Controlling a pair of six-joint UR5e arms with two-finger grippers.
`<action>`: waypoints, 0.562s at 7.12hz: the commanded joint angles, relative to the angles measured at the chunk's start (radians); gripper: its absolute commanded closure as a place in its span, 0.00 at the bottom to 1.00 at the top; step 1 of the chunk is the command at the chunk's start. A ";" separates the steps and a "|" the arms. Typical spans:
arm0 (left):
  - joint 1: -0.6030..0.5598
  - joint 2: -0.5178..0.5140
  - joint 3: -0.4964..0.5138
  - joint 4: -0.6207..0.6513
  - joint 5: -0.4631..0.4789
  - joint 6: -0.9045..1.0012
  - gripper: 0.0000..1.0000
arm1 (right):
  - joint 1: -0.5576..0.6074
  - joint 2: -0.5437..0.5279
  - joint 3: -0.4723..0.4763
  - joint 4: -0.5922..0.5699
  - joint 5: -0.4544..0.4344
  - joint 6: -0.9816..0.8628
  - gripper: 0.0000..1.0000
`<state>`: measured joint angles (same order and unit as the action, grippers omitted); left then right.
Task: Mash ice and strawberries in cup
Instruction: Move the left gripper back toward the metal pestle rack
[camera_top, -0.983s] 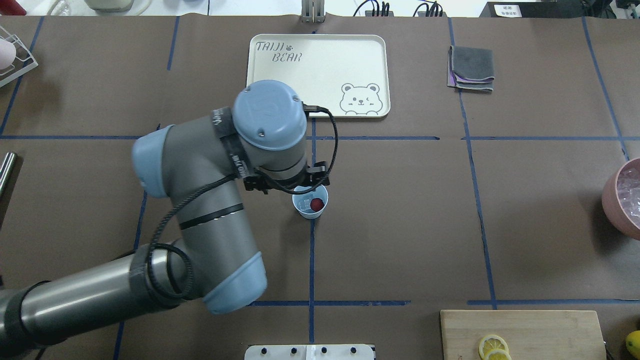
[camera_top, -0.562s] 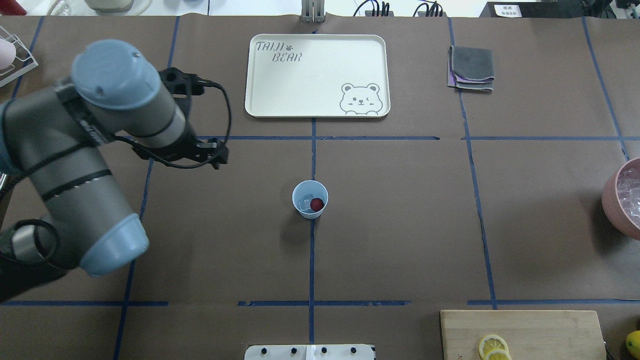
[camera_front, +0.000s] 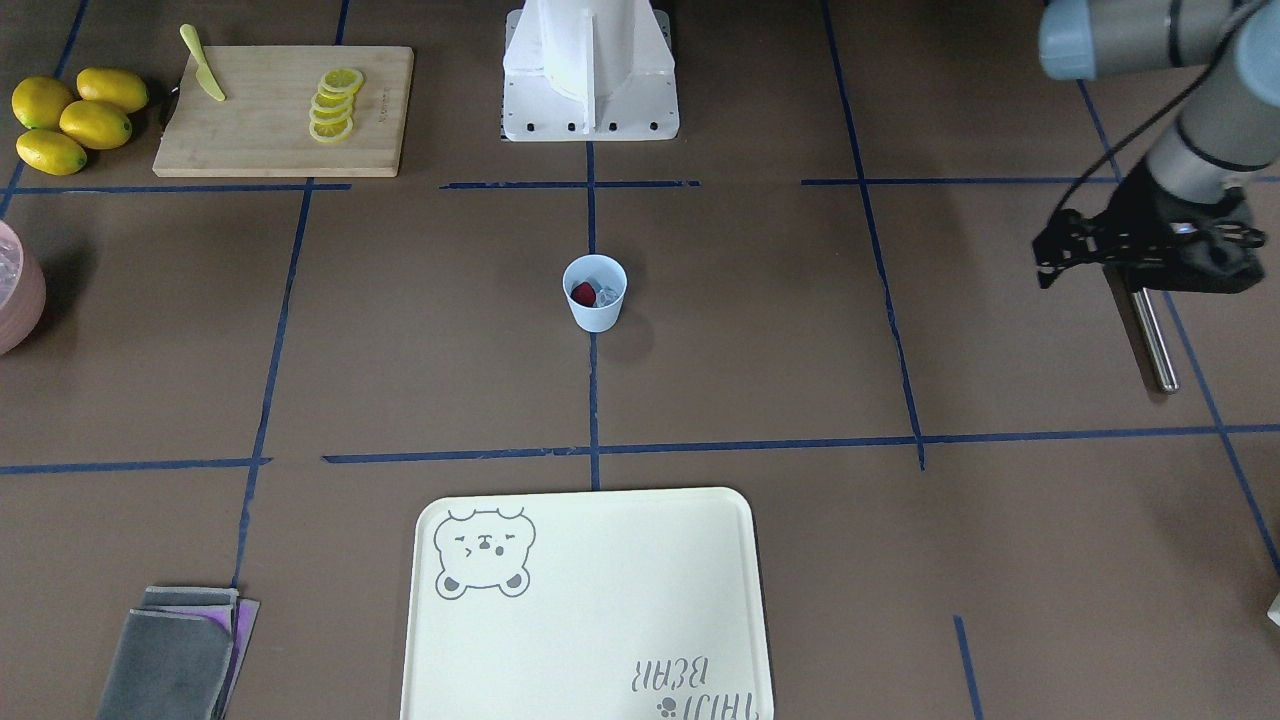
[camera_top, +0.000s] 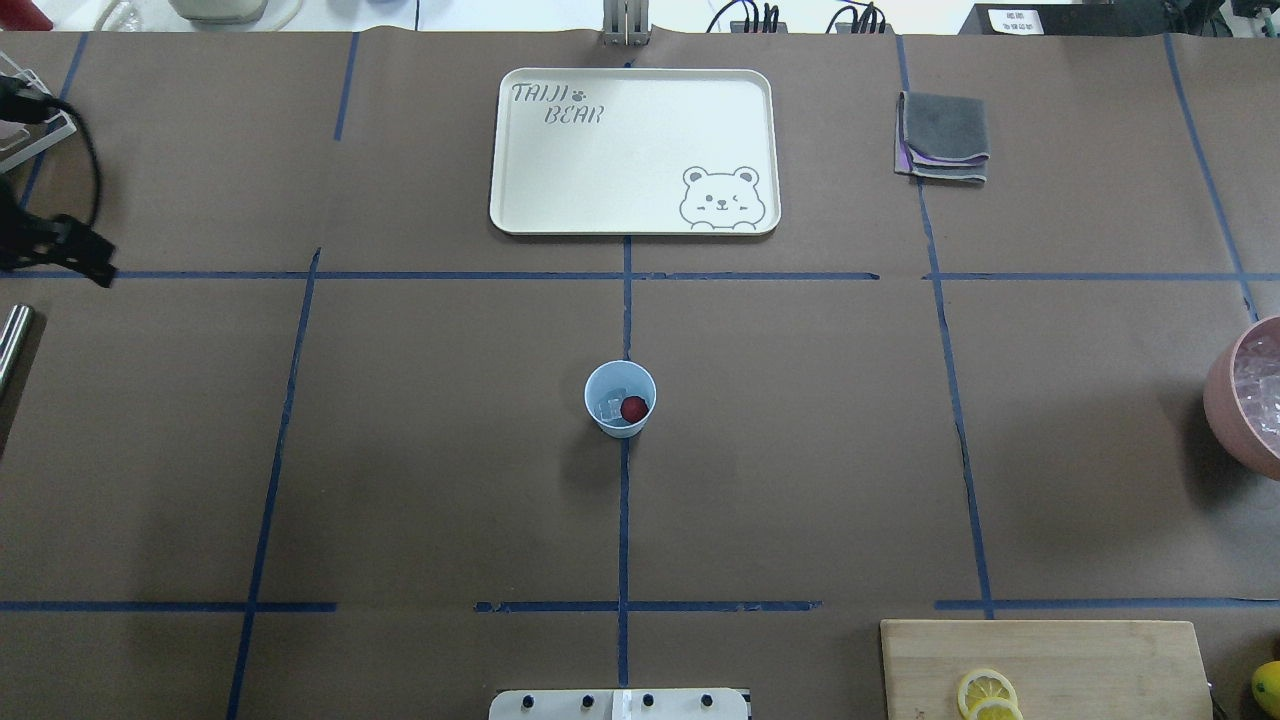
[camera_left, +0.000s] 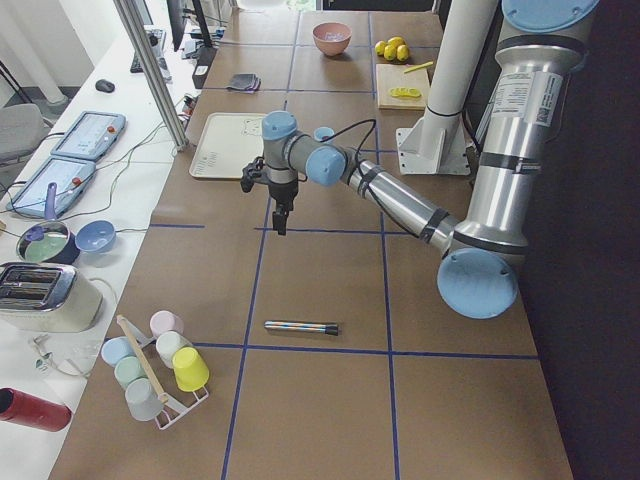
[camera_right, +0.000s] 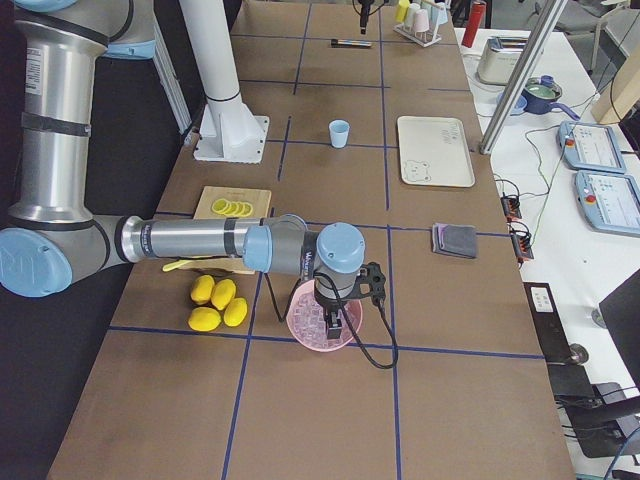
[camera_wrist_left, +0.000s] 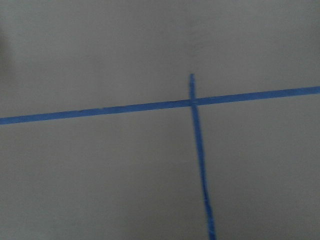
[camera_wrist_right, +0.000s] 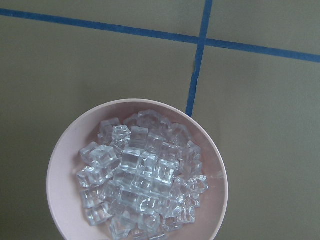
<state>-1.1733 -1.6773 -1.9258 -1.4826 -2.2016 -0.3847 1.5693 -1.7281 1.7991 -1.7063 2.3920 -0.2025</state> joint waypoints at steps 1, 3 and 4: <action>-0.239 0.102 0.155 -0.016 -0.117 0.326 0.00 | 0.000 -0.001 0.005 0.001 -0.001 0.000 0.00; -0.246 0.146 0.241 -0.187 -0.118 0.253 0.00 | 0.000 -0.001 0.006 0.001 0.001 0.000 0.00; -0.243 0.152 0.319 -0.344 -0.119 0.160 0.00 | 0.000 -0.001 0.006 0.001 0.001 0.000 0.00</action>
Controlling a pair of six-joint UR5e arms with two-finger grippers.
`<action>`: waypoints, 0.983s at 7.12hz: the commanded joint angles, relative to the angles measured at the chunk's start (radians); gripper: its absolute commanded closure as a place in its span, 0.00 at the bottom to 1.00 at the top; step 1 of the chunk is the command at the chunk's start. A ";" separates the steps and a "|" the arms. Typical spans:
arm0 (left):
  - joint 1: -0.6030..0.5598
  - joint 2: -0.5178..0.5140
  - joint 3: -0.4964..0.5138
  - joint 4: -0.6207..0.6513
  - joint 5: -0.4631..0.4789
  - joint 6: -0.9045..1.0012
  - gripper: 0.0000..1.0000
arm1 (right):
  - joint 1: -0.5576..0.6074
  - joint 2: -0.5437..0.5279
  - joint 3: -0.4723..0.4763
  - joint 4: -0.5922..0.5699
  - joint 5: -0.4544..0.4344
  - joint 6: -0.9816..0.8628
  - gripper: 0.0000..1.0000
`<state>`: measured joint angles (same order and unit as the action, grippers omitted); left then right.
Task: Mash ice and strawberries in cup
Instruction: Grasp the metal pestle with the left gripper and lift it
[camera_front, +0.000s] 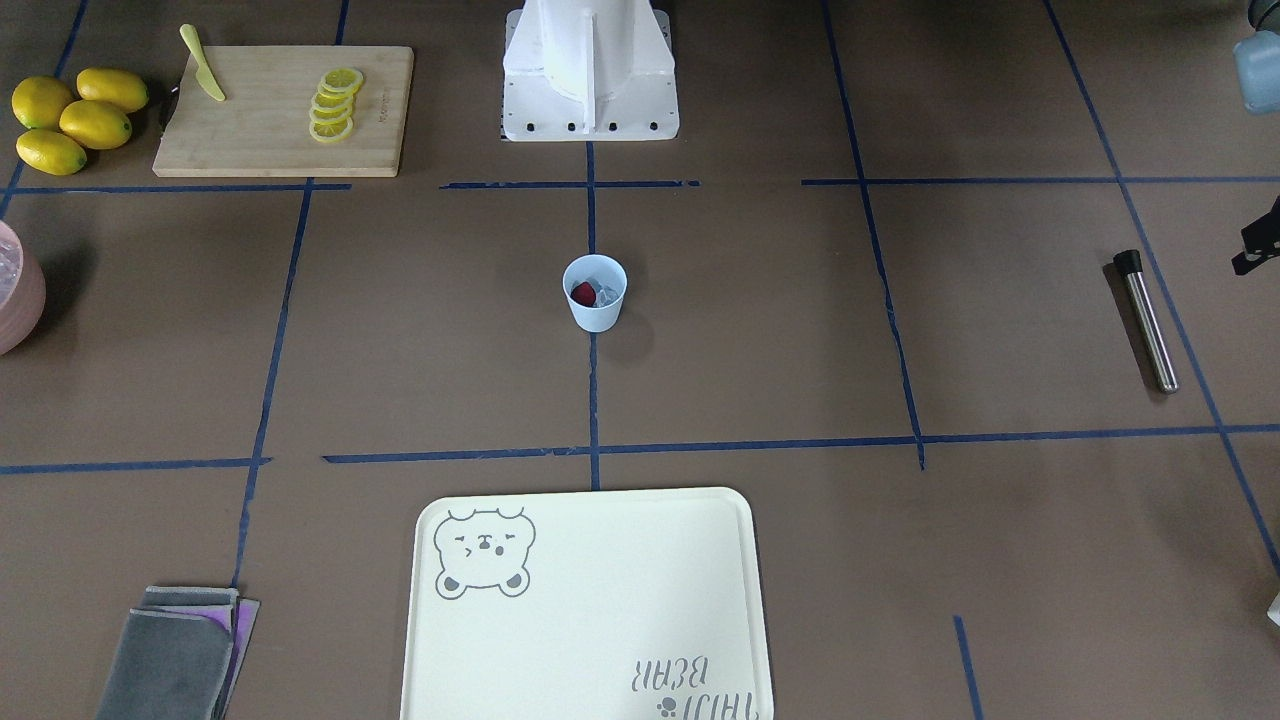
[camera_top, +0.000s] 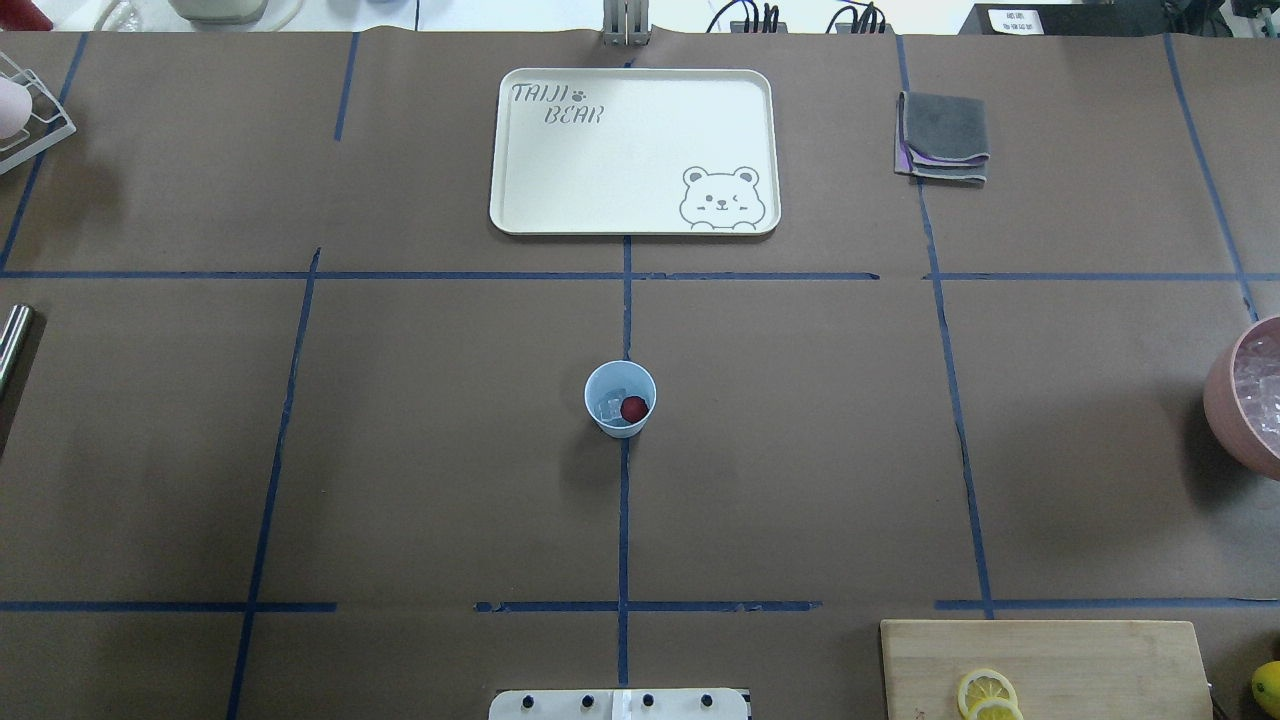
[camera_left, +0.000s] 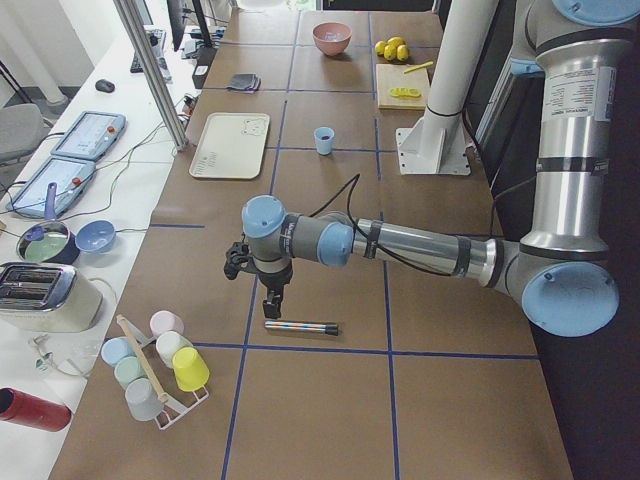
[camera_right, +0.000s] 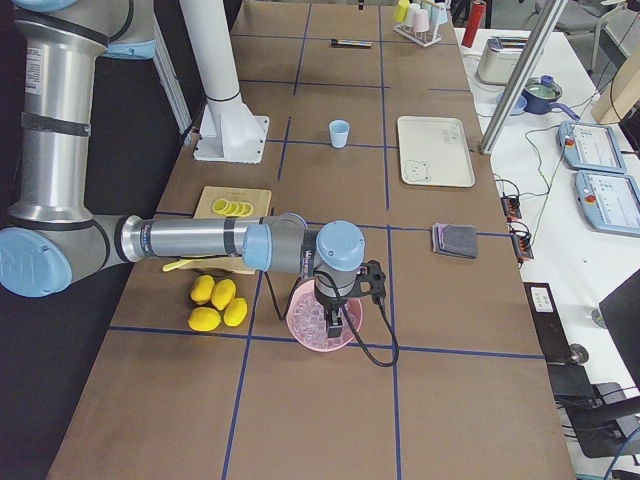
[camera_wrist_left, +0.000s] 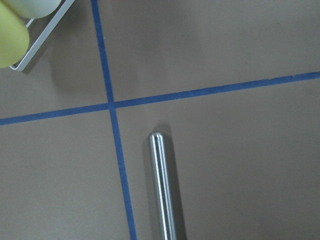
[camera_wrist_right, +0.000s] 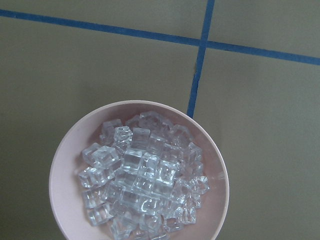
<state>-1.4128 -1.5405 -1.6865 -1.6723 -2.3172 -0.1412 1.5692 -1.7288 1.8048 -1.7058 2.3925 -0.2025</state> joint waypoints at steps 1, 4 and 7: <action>0.002 0.016 0.203 -0.375 -0.002 -0.159 0.00 | 0.000 0.000 0.001 0.000 -0.001 0.000 0.00; 0.185 0.003 0.350 -0.668 0.012 -0.414 0.00 | 0.000 0.001 0.002 0.000 -0.001 0.000 0.00; 0.259 0.003 0.352 -0.669 0.104 -0.416 0.00 | 0.000 0.000 0.001 0.000 -0.001 0.000 0.00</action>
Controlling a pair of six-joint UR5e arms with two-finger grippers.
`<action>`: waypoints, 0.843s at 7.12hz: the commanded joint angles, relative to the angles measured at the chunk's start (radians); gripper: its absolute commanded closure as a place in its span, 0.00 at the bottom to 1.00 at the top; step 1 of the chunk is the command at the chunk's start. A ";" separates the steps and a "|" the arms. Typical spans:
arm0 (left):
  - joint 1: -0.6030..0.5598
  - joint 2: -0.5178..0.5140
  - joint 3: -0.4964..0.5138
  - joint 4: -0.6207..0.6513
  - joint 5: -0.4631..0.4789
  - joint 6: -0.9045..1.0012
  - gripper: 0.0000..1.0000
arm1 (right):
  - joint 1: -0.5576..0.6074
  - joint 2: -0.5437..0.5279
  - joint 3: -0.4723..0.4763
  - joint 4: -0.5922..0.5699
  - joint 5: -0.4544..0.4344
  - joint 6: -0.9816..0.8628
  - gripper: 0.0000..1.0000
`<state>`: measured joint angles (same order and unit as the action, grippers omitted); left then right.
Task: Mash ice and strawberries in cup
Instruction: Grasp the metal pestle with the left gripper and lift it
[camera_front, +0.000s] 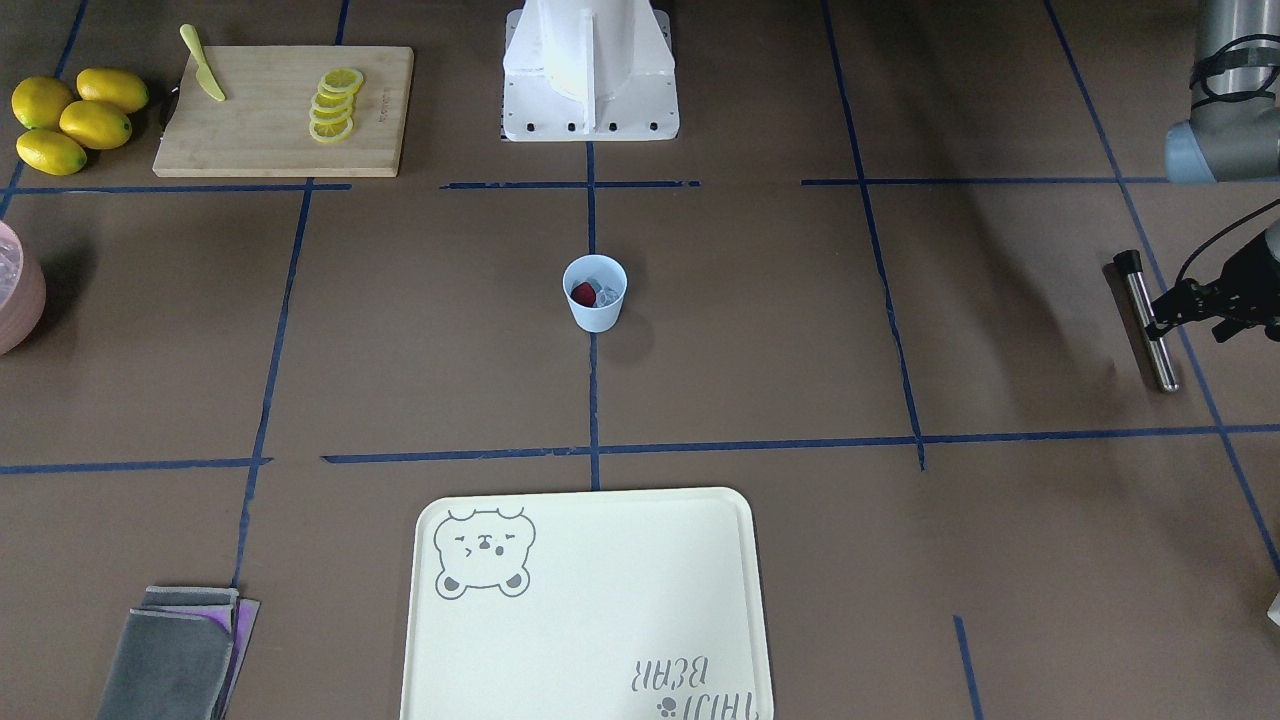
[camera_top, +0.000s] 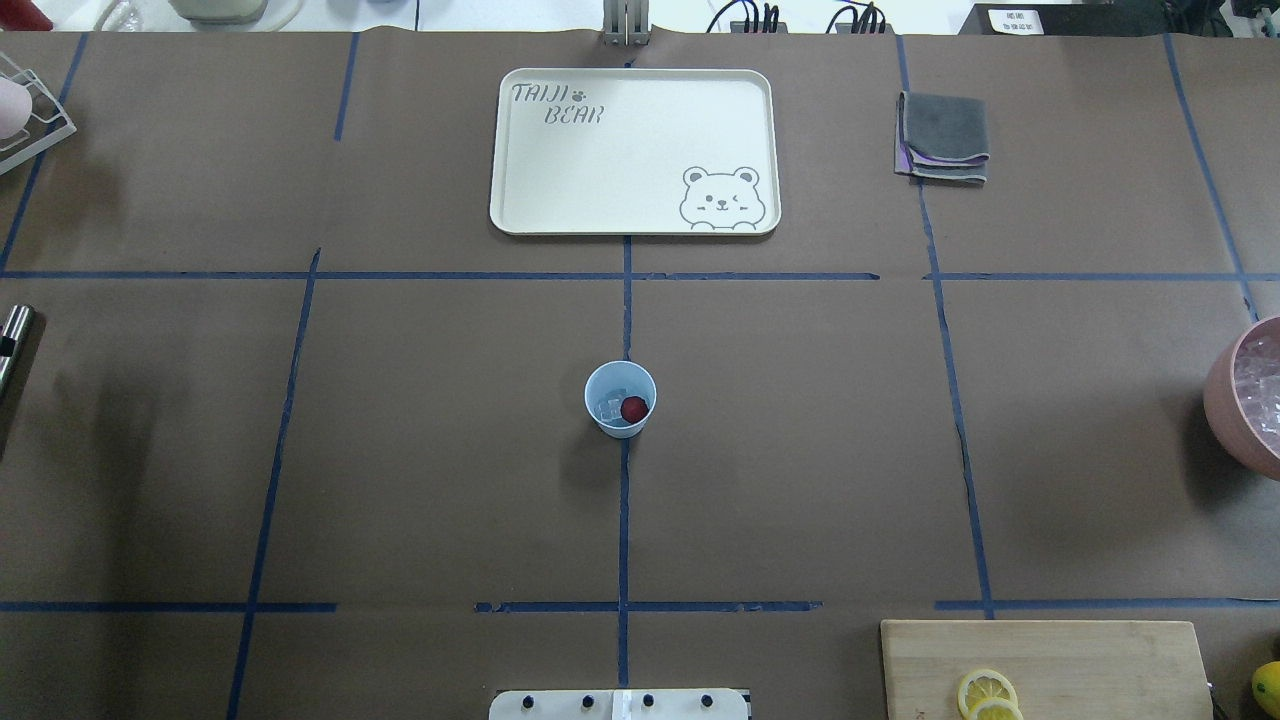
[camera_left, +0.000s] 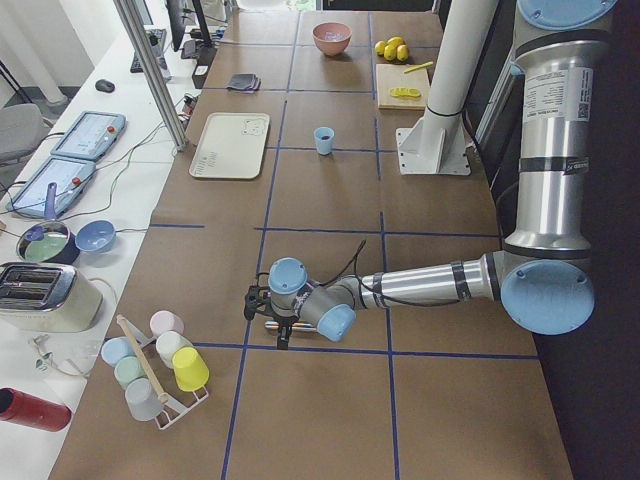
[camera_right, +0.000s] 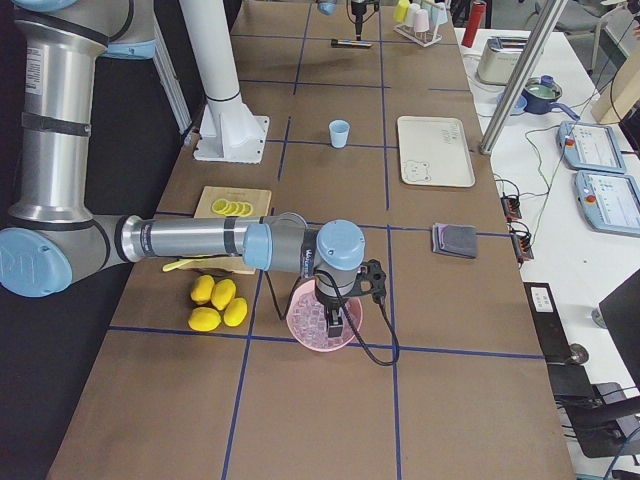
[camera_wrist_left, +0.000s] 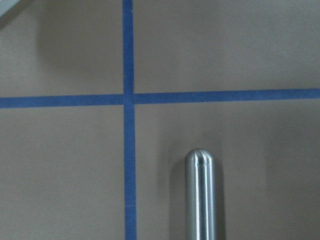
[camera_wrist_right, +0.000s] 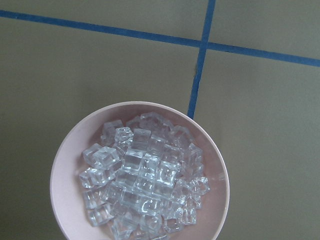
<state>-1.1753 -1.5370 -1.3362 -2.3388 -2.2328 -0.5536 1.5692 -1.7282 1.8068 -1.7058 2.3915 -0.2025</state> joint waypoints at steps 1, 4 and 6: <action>0.034 0.000 0.003 -0.002 0.019 -0.003 0.00 | 0.000 -0.001 -0.001 0.000 0.000 0.000 0.00; 0.043 -0.005 0.005 -0.001 0.019 -0.002 0.25 | 0.000 -0.001 -0.001 0.000 0.000 0.000 0.00; 0.045 -0.005 0.003 0.001 0.019 0.000 0.97 | 0.000 -0.001 -0.001 0.000 0.000 0.000 0.00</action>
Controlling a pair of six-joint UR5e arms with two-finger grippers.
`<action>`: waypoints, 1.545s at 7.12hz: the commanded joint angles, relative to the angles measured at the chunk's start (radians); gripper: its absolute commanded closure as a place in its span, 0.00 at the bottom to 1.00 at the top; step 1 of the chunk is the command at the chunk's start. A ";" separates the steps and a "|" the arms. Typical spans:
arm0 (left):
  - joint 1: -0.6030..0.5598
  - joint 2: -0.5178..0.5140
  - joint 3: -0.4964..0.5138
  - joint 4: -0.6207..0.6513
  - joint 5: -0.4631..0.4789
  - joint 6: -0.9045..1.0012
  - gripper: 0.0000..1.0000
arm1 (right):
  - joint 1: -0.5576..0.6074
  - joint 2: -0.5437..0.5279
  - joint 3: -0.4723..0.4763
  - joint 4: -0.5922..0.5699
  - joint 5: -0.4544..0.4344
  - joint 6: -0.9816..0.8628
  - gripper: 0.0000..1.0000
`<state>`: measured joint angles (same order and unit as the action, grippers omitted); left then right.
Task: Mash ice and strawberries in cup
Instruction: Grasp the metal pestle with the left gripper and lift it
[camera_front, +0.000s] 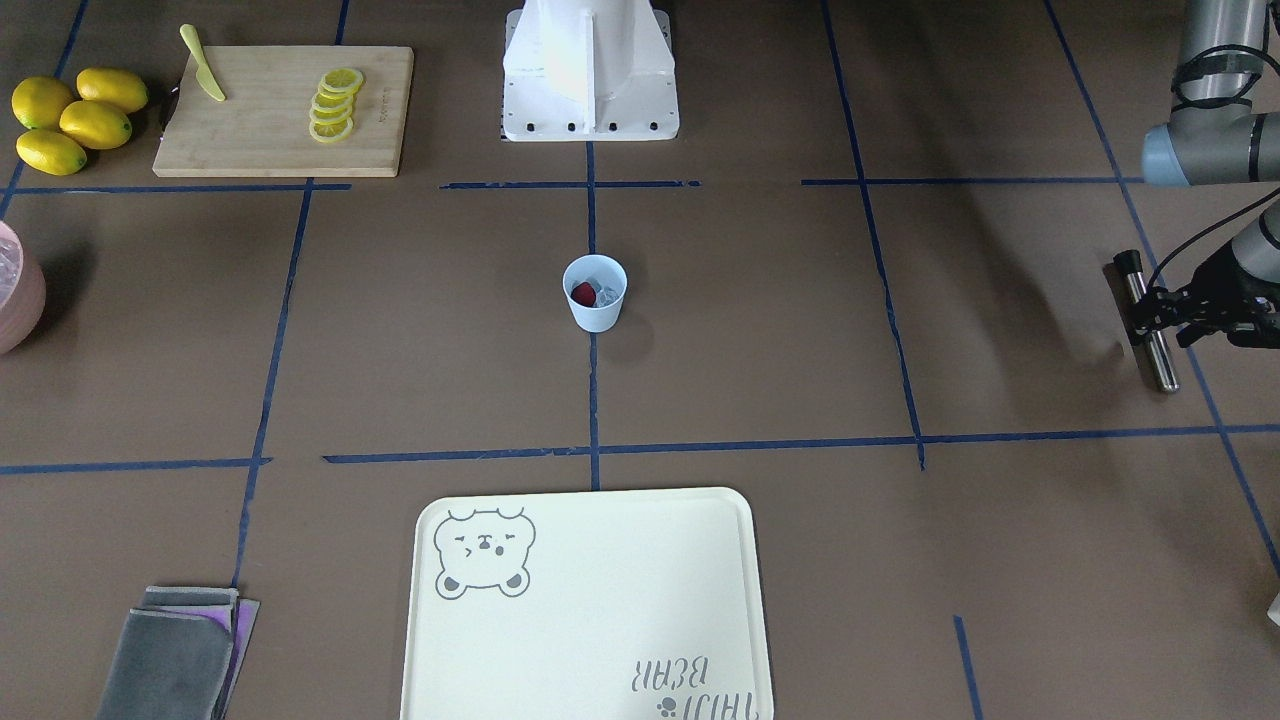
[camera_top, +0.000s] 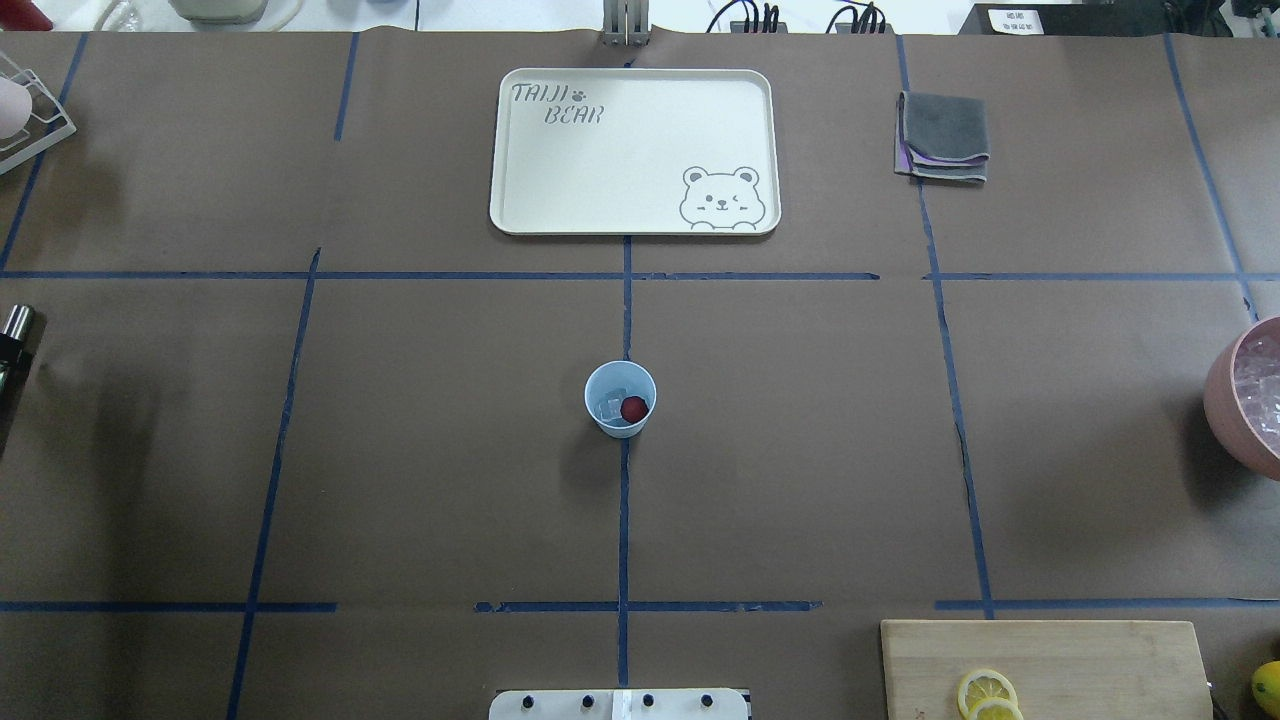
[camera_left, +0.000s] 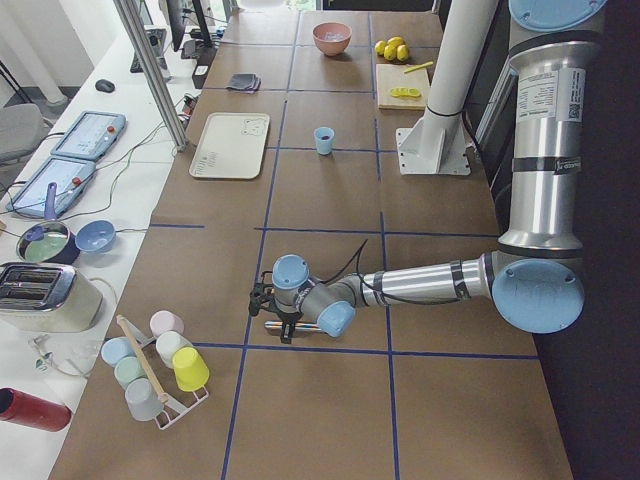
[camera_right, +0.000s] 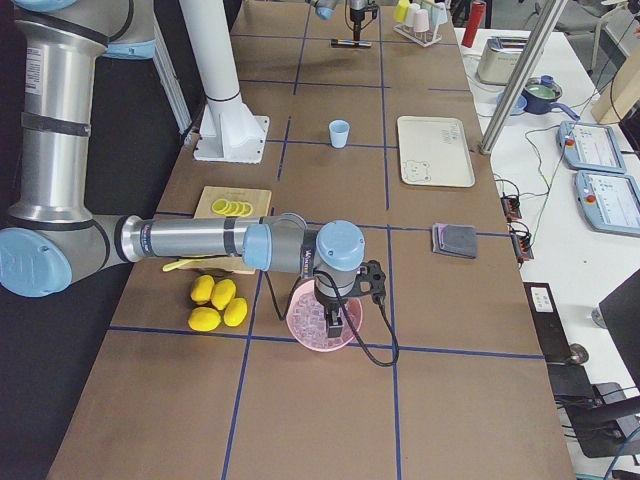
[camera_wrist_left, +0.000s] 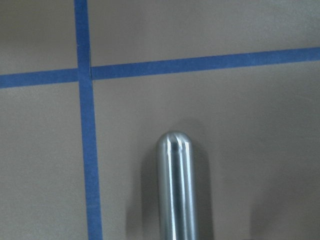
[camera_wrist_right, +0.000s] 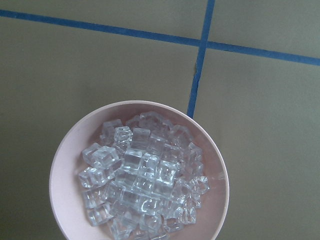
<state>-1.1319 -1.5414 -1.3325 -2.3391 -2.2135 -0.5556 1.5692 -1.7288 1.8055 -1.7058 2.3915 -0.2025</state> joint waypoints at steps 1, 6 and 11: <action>0.001 0.000 0.000 0.001 0.002 0.006 1.00 | 0.000 0.000 0.002 0.000 0.000 0.000 0.00; -0.016 -0.118 -0.057 -0.145 -0.008 0.040 1.00 | 0.000 0.000 0.017 -0.002 0.000 0.006 0.00; -0.003 -0.406 -0.073 -0.526 -0.006 0.002 1.00 | 0.000 0.002 0.028 -0.002 0.000 0.014 0.00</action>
<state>-1.1388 -1.8945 -1.3999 -2.7691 -2.2223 -0.5458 1.5693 -1.7274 1.8298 -1.7061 2.3915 -0.1890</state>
